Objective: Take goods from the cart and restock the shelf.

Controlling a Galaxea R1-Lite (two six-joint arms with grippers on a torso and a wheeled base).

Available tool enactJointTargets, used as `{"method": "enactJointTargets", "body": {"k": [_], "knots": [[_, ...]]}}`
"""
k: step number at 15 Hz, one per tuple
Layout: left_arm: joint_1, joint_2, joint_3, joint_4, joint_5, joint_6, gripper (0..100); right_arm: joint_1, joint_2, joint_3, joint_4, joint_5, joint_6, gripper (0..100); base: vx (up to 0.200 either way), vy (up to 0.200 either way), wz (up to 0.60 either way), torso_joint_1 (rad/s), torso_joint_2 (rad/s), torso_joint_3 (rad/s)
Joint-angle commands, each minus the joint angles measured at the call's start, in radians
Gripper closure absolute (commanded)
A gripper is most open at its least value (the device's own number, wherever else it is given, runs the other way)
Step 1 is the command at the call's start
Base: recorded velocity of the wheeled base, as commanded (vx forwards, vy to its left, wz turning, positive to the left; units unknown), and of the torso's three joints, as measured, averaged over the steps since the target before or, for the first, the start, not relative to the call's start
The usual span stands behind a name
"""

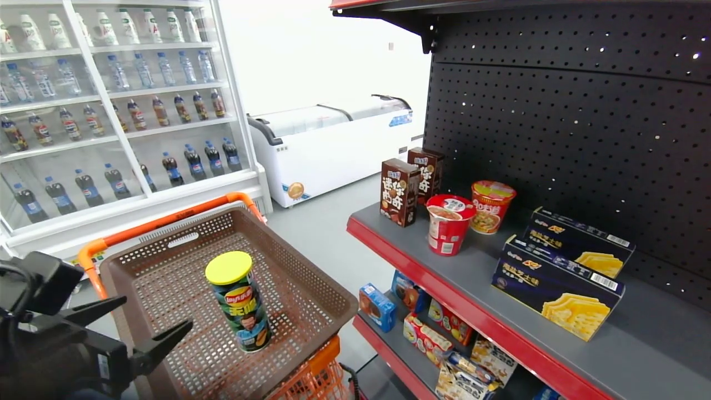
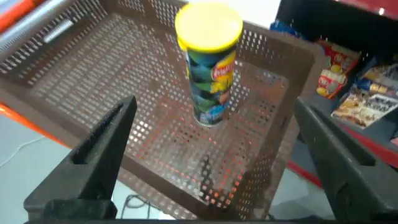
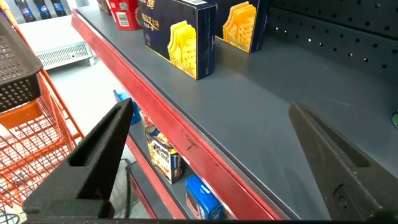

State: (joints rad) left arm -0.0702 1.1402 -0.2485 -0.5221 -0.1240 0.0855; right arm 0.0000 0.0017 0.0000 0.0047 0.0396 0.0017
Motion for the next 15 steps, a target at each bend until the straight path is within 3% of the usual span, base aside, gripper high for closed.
{"method": "enactJointTargets", "body": {"k": [1,2,3,4,9,13,15], "knots": [[-0.014,0.204,0.144,-0.184,0.0,-0.004,0,0.0,0.0,0.0,0.0,0.0,0.0,0,0.0,0.0,0.0,0.0,0.0,0.0],[-0.016,0.242,0.17,-0.249,0.0,-0.023,0,0.0,0.0,0.0,0.0,0.0,0.0,0,0.0,0.0,0.0,0.0,0.0,0.0],[-0.034,0.323,0.213,-0.398,0.001,-0.059,0,0.0,0.0,0.0,0.0,0.0,0.0,0,0.0,0.0,0.0,0.0,0.0,0.0],[-0.033,0.406,0.238,-0.513,0.012,-0.061,0,0.0,0.0,0.0,0.0,0.0,0.0,0,0.0,0.0,0.0,0.0,0.0,0.0],[0.009,0.757,0.239,-0.881,0.035,-0.063,0,0.0,0.0,0.0,0.0,0.0,0.0,0,0.0,0.0,0.0,0.0,0.0,0.0],[0.012,0.892,0.161,-0.931,0.035,-0.059,0,0.0,0.0,0.0,0.0,0.0,0.0,0,0.0,0.0,0.0,0.0,0.0,0.0],[0.026,0.974,0.074,-0.983,0.032,-0.063,0,0.0,0.0,0.0,0.0,0.0,0.0,0,0.0,0.0,0.0,0.0,0.0,0.0]]}}
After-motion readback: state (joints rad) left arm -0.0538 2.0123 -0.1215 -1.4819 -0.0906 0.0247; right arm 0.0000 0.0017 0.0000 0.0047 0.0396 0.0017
